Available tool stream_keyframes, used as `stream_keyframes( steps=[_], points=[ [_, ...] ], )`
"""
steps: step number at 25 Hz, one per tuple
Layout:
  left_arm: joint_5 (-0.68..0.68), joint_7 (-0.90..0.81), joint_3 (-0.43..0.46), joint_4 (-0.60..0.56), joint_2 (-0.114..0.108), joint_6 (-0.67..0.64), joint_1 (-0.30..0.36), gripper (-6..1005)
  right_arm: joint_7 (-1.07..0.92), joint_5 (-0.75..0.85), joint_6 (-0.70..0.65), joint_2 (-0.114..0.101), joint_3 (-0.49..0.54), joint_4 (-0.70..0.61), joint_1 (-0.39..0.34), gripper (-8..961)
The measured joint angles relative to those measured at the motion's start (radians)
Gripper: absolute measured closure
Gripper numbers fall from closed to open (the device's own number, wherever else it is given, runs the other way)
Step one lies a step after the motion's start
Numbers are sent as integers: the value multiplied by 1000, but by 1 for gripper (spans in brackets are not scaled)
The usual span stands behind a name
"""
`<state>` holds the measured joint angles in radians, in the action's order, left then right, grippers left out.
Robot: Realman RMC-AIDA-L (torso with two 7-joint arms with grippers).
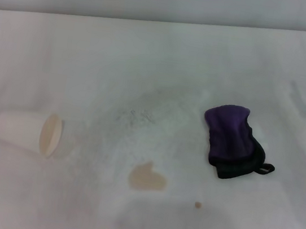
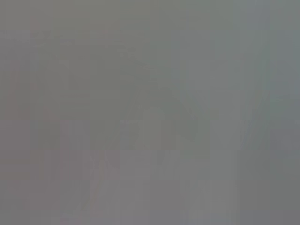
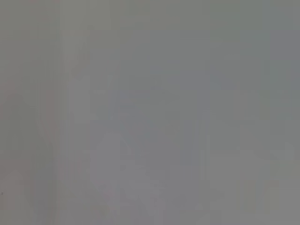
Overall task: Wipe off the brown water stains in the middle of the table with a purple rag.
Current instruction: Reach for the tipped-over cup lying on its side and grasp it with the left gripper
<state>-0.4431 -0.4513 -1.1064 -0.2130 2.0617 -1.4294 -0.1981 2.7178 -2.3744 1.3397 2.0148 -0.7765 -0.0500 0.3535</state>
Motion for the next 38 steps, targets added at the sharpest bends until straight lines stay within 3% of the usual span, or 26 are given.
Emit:
stream_keyframes(
  steps=[5, 10, 13, 15, 16, 20, 21, 23, 24, 31, 33, 34, 35, 38],
  points=[
    [-187, -107, -28, -154, -26, 117, -11, 168, 1, -2, -4, 4, 9, 9, 15, 80],
    [-498, -365, -26, -397, -63, 228, -11, 168, 3, -2, -21, 7, 41, 10, 38, 80],
    [-683, -546, -22, -523, -91, 231, -12, 168, 4, -2, -40, 7, 41, 10, 46, 80],
    [-683, -546, -22, -523, -91, 231, -12, 167, 1, -2, -56, 7, 41, 10, 51, 80],
    [-839, -713, -21, -649, -118, 202, -15, 167, 1, -2, -64, 7, 41, 10, 53, 80],
    [-1046, -910, 6, -873, -137, 130, 4, 167, 0, -1, -83, 8, 41, 10, 54, 80],
    [-1132, -976, 44, -956, -135, 78, 6, 167, 0, 0, -84, 9, 41, 10, 54, 80],
    [-1152, -988, 55, -973, -134, 65, 6, 167, 0, 1, -85, 9, 40, 10, 52, 80],
    [-1281, -1057, 103, -1065, -128, -24, -3, 167, 0, 1, -85, 9, 40, 10, 51, 80],
    [-1509, -1160, 125, -1246, -118, -207, -20, 166, 6, 1, -88, 10, 40, 30, 47, 80],
    [-1565, -1166, 126, -1299, -103, -230, -18, 166, 7, 1, -88, 10, 40, 35, 46, 80],
    [-1639, -1165, 126, -1350, -81, -241, -14, 166, 8, 1, -89, 10, 40, 35, 45, 80],
    [-1639, -1165, 126, -1350, -81, -241, -14, 166, 8, 0, -90, 10, 40, 36, 44, 80],
    [-1749, -1147, 121, -1408, -39, -240, -11, 166, 8, 0, -98, 10, 40, 37, 42, 81]
  ],
)
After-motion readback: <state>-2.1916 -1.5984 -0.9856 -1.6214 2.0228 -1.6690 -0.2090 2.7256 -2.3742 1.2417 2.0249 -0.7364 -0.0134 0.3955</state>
